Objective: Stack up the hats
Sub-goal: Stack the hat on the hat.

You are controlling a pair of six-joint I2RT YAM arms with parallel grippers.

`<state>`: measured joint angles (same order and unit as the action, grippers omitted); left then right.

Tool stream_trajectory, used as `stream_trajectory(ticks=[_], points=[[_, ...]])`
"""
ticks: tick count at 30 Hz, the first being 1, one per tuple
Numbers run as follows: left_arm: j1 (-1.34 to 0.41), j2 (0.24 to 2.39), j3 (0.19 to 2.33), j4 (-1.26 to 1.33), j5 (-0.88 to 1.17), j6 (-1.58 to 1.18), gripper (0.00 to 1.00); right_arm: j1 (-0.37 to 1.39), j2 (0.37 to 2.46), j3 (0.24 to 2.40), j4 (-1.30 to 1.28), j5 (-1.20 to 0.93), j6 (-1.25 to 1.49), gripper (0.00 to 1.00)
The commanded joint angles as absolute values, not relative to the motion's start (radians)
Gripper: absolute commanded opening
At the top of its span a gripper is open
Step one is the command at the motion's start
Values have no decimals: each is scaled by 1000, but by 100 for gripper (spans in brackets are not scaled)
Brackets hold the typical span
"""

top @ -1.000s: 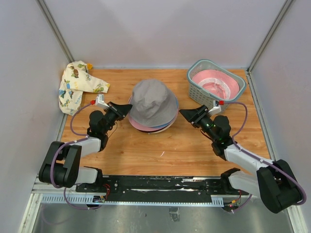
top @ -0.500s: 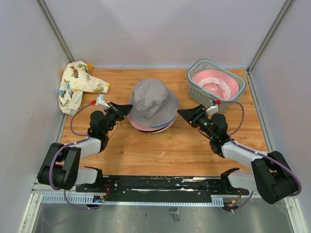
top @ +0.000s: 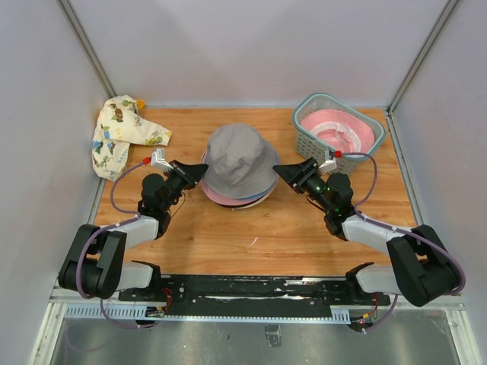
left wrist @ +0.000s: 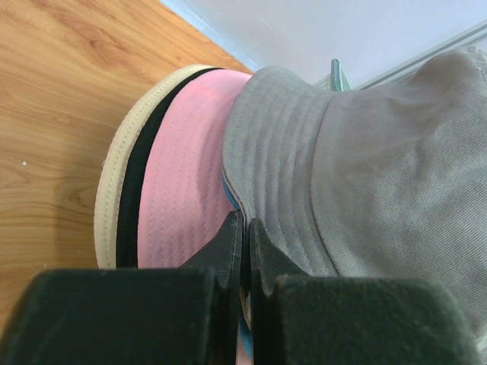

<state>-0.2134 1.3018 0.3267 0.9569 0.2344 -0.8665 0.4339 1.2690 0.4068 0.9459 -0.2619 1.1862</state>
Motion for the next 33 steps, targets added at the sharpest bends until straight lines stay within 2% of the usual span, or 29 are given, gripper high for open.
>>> stream_trajectory(ticks=[1, 6, 11, 16, 20, 33], points=[[-230, 1293, 294, 866, 248, -823, 0, 467, 1310, 449, 1038, -284, 1219, 55], [-234, 1295, 294, 867, 245, -821, 0, 480, 1326, 464, 1057, -287, 1224, 53], [-239, 1301, 293, 870, 241, -818, 1, 482, 1336, 464, 1069, -287, 1230, 45], [-242, 1305, 290, 873, 236, -818, 0, 482, 1373, 455, 1093, -288, 1236, 26], [-242, 1302, 287, 868, 226, -814, 1, 480, 1433, 442, 1132, -279, 1238, 1], [-242, 1330, 288, 804, 189, -786, 0, 462, 1684, 424, 1274, -284, 1253, 1]])
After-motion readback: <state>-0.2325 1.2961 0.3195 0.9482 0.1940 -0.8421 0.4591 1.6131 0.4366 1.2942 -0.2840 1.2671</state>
